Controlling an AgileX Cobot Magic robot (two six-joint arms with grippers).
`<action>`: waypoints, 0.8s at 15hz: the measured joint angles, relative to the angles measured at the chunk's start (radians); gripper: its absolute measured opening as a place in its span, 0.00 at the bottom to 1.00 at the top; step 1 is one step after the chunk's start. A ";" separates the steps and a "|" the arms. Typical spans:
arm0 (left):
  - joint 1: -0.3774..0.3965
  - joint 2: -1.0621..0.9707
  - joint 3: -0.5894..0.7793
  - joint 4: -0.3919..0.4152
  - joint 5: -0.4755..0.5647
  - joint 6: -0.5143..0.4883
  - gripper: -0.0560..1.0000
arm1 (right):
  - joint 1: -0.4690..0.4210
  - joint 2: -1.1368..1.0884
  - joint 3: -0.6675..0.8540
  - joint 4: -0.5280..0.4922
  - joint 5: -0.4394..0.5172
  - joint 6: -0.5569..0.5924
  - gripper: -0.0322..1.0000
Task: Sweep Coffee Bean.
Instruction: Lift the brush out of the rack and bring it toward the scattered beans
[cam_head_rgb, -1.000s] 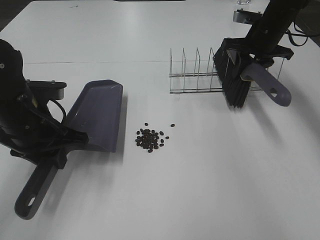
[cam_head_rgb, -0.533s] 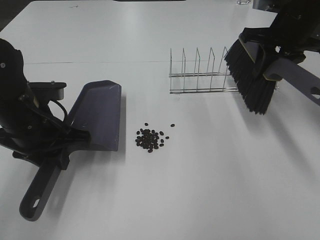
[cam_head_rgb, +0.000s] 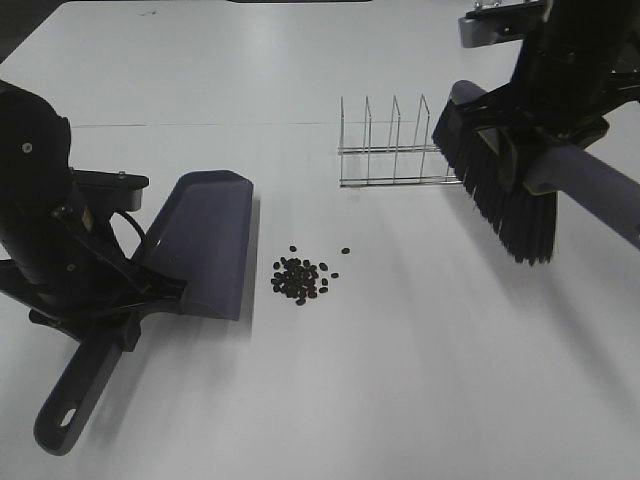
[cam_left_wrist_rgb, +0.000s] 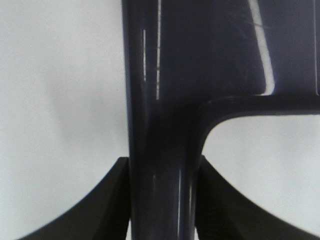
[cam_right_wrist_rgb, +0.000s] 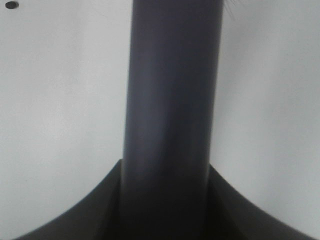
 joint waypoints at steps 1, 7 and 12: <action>0.000 0.017 0.000 0.002 0.000 0.011 0.36 | 0.049 0.007 0.003 -0.049 -0.015 0.042 0.34; 0.000 0.136 -0.055 0.009 -0.035 0.102 0.36 | 0.180 0.157 0.005 -0.272 -0.075 0.211 0.34; 0.000 0.227 -0.147 0.006 0.015 0.149 0.36 | 0.180 0.234 0.005 -0.316 -0.055 0.236 0.34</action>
